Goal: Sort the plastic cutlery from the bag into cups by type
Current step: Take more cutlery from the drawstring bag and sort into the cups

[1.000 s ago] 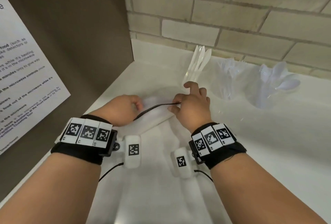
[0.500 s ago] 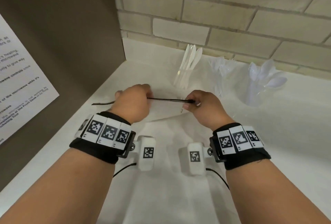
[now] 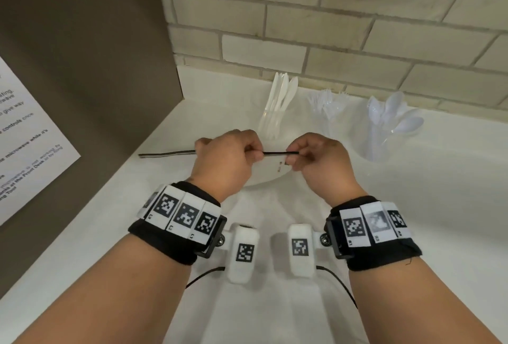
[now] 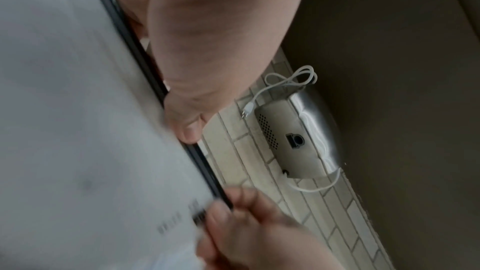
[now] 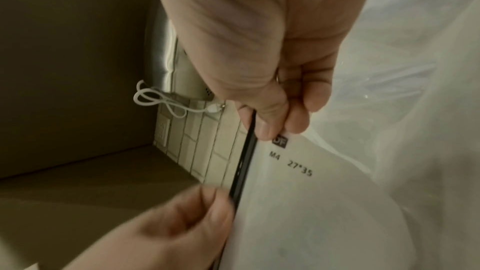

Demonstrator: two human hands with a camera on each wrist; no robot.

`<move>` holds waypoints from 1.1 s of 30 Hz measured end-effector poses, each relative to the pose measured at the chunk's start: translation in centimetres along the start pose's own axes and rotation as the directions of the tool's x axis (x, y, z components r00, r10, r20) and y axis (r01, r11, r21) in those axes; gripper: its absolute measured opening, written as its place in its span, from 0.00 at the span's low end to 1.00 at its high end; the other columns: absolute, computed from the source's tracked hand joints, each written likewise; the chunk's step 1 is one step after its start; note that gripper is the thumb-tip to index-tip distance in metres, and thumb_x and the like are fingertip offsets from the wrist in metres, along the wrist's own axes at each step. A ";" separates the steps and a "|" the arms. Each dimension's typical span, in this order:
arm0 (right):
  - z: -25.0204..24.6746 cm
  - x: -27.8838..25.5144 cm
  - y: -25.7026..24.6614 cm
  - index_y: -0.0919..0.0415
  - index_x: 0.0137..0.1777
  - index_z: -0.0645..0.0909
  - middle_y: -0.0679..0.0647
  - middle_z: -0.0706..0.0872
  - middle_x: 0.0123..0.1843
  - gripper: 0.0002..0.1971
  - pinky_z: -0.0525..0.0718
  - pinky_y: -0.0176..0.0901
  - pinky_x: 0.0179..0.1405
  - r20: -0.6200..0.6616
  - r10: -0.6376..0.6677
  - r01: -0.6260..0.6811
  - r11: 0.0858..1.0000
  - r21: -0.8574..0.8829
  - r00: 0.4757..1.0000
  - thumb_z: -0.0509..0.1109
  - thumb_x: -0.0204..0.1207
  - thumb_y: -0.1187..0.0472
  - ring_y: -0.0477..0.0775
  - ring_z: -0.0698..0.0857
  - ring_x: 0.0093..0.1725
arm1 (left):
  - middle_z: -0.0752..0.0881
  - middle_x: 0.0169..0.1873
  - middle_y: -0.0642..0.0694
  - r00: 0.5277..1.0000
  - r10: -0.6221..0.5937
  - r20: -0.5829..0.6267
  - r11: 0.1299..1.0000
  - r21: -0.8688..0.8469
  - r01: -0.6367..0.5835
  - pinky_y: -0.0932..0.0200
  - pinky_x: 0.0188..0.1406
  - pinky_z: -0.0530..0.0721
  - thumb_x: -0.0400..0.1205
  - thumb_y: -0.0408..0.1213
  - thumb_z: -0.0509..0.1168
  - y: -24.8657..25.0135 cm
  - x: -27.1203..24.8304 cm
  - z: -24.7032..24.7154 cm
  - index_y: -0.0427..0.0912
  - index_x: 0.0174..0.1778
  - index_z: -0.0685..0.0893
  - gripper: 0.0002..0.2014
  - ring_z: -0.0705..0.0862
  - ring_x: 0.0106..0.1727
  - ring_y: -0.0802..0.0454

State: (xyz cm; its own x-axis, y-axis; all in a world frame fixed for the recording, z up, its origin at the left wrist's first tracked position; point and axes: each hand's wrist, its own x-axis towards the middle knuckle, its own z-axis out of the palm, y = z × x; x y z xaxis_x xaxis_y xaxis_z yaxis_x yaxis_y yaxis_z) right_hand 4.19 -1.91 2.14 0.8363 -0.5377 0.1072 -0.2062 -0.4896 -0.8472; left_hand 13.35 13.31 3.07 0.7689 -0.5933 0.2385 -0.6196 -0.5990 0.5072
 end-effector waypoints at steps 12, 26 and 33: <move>-3.2 1.9 2.3 0.48 0.35 0.78 0.49 0.84 0.33 0.17 0.90 0.52 0.47 -0.303 0.115 -0.111 0.993 0.030 0.946 0.63 0.76 0.73 0.52 0.88 0.35 | 0.86 0.47 0.57 0.886 -0.215 0.410 0.965 0.230 0.127 0.51 0.63 0.75 0.80 0.52 0.66 -2.7 -0.1 -3.9 0.54 0.49 0.87 0.09 0.82 0.54 0.52; 1.8 -0.2 -0.3 0.65 0.32 0.79 0.58 0.87 0.29 0.32 0.84 0.44 0.37 0.031 0.228 -0.212 0.940 -0.266 0.973 0.64 0.72 0.31 0.57 0.88 0.30 | 0.80 0.56 0.41 0.937 -0.208 0.280 0.970 0.179 0.162 0.56 0.47 0.78 0.80 0.40 0.63 -1.1 1.2 1.3 0.49 0.56 0.83 0.10 0.81 0.54 0.40; 3.3 -0.7 -1.2 0.63 0.51 0.81 0.59 0.88 0.44 0.17 0.90 0.51 0.36 0.215 0.411 -0.438 0.894 0.097 0.886 0.65 0.80 0.48 0.57 0.89 0.31 | 0.85 0.41 0.46 0.916 -0.232 0.326 0.911 -0.258 0.322 0.60 0.34 0.74 0.82 0.36 0.59 0.3 1.2 -0.4 0.39 0.51 0.82 0.08 0.81 0.42 0.48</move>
State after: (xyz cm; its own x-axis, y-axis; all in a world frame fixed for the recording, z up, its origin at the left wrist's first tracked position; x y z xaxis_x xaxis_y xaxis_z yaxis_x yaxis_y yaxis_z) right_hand 5.52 1.34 1.33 0.7657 -0.5296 -0.3650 -0.5014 -0.1360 -0.8545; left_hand 14.16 12.58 3.82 0.7966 -0.5803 -0.1693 -0.2755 -0.5978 0.7528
